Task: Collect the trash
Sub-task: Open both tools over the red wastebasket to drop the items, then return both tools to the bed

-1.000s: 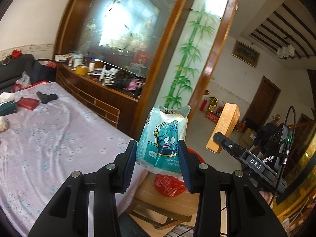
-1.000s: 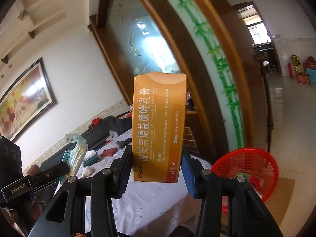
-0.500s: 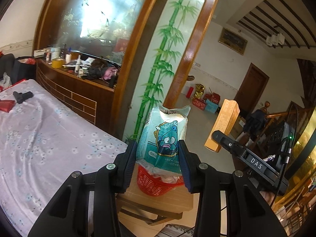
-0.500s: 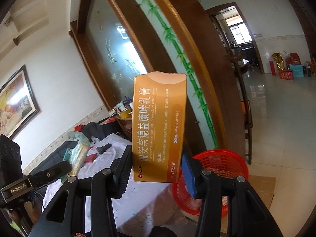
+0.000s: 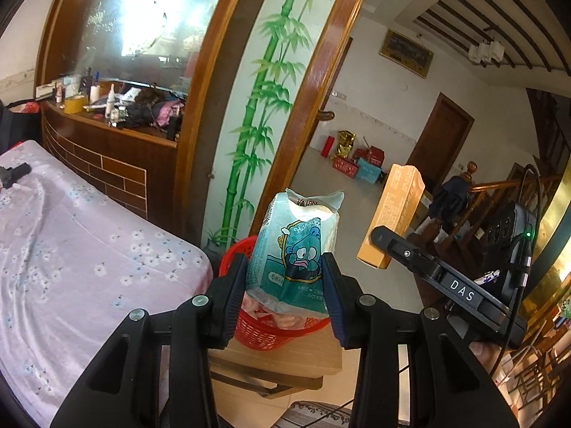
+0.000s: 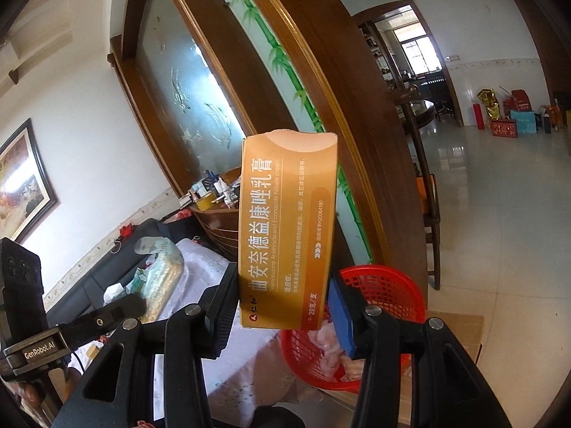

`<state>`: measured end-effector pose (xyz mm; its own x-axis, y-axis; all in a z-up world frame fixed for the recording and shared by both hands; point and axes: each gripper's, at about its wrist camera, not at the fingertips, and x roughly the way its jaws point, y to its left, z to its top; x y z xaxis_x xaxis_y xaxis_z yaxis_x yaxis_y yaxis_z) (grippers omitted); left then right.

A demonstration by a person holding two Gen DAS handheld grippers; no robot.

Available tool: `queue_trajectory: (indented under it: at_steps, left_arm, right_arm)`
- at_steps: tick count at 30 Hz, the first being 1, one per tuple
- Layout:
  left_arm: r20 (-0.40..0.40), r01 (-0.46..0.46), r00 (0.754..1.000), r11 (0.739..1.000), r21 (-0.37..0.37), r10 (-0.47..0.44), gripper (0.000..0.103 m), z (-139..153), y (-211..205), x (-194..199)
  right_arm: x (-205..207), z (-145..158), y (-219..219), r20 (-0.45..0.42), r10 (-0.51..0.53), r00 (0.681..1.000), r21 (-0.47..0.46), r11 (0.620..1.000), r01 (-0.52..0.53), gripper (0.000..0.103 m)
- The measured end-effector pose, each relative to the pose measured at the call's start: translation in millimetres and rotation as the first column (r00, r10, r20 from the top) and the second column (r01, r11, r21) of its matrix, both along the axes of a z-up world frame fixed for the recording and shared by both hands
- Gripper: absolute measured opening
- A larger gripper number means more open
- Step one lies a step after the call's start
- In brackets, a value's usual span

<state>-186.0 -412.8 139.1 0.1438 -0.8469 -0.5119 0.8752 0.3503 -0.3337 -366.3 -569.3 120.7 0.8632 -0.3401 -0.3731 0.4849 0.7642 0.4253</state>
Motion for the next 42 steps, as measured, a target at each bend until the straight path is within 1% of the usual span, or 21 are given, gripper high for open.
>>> queue_trajectory:
  at_steps: [9,20,29,31,33,34,35,36,37,39,42]
  left_arm:
    - [-0.033,0.025,0.999,0.999,0.038,-0.024,0.04,-22,-28,7]
    - [-0.087,0.051,0.995,0.993,0.104,-0.042,0.04,-63,-65,21]
    - [-0.122,0.065,0.991,0.989,0.129,-0.05,0.041,-81,-83,29]
    - [-0.124,0.067,0.991,0.987,0.149,-0.048,0.044,-89,-89,32]
    - [-0.128,0.069,0.991,0.983,0.172,-0.047,0.056,-97,-94,34]
    - [-0.127,0.071,0.991,0.979,0.189,-0.047,0.06,-102,-96,35]
    - [-0.125,0.064,0.991,0.978,0.201,-0.039,0.061,-104,-95,36]
    - [-0.124,0.059,0.992,0.977,0.203,-0.034,0.064,-105,-94,37]
    - [-0.12,0.055,0.992,0.978,0.199,-0.032,0.07,-104,-92,38]
    - [-0.11,0.048,0.994,0.981,0.19,-0.027,0.072,-100,-86,40]
    - [-0.097,0.023,0.995,0.984,0.176,-0.006,0.074,-90,-67,45]
  right_arm:
    - [2,-12,-11,-0.029,-0.021,0.999,0.039,0.999,0.022,0.05]
    - [10,-38,-32,-0.081,-0.041,0.996,0.109,0.993,0.05,0.05]
    - [15,-52,-47,-0.108,-0.047,0.993,0.144,0.988,0.063,0.05]
    - [17,-56,-50,-0.112,-0.045,0.993,0.153,0.986,0.062,0.051]
    - [20,-59,-53,-0.123,-0.044,0.991,0.163,0.985,0.064,0.051]
    - [22,-62,-56,-0.133,-0.05,0.99,0.172,0.982,0.073,0.056]
    - [22,-64,-57,-0.135,-0.051,0.99,0.178,0.981,0.075,0.063]
    - [22,-65,-60,-0.134,-0.053,0.99,0.184,0.98,0.077,0.065]
    - [20,-66,-62,-0.13,-0.059,0.99,0.194,0.977,0.083,0.066]
    - [19,-63,-65,-0.118,-0.062,0.991,0.202,0.976,0.085,0.066]
    - [19,-53,-63,-0.091,-0.054,0.994,0.195,0.978,0.071,0.07]
